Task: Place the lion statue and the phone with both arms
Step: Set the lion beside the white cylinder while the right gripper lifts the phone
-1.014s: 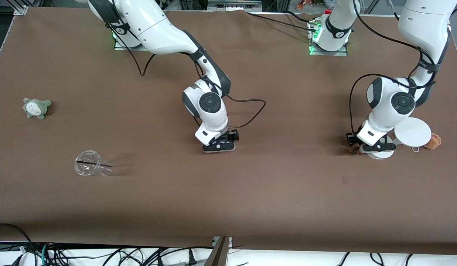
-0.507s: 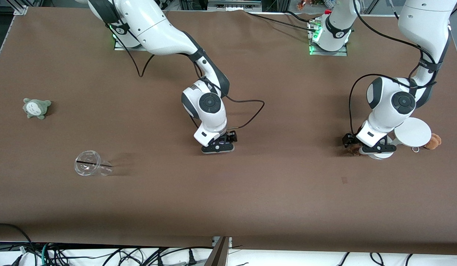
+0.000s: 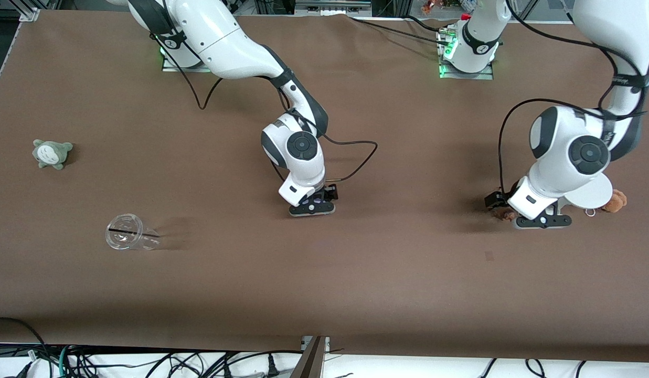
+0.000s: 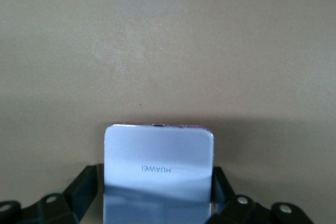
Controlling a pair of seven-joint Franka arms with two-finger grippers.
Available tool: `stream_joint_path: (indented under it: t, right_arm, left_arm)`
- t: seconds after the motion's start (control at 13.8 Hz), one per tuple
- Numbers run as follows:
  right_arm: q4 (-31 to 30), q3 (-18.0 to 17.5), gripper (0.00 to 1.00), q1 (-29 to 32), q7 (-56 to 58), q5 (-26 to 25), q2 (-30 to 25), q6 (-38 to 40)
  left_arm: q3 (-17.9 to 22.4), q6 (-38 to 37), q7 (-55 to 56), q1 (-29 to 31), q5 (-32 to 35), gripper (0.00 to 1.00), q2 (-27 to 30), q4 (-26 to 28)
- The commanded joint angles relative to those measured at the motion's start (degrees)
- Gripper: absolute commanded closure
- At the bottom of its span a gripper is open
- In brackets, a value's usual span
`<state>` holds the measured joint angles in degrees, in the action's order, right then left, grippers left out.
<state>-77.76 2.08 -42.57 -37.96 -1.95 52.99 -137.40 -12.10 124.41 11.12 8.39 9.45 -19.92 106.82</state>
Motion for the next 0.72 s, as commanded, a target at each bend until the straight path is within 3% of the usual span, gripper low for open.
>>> stream_joint_path:
  t: [0.0, 0.07, 0.14, 0.36, 0.65]
  right_arm:
    - [1.3, 0.1, 0.49, 0.9, 0.2, -0.2, 0.3, 0.3]
    - [1.3, 0.1, 0.61, 1.6, 0.2, -0.2, 0.2, 0.6]
    - [1.2, 0.0, 0.65, 2.0, 0.9, -0.1, -0.2, 1.3]
    - [1.3, -0.3, 0.65, 5.0, 4.0, 0.5, -3.3, 6.0]
    - [-0.7, 0.0, 0.65, 10.9, 17.7, 3.6, -8.1, 12.7]
  left_arm:
    - [-1.1, -13.2, 0.8, 0.1, 0.7, 0.0, 0.6, -11.0]
    - [-1.1, -16.4, 0.6, 0.1, 0.7, 0.0, 0.5, -14.0]
    - [-1.1, -18.5, 0.6, 0.1, 0.2, 0.0, 0.5, -16.3]
    - [-0.9, -22.5, 0.2, 0.2, -3.1, 0.0, 0.9, -20.2]
    - [-1.0, -29.5, 0.3, 0.7, -3.7, 0.0, 2.2, -26.6]
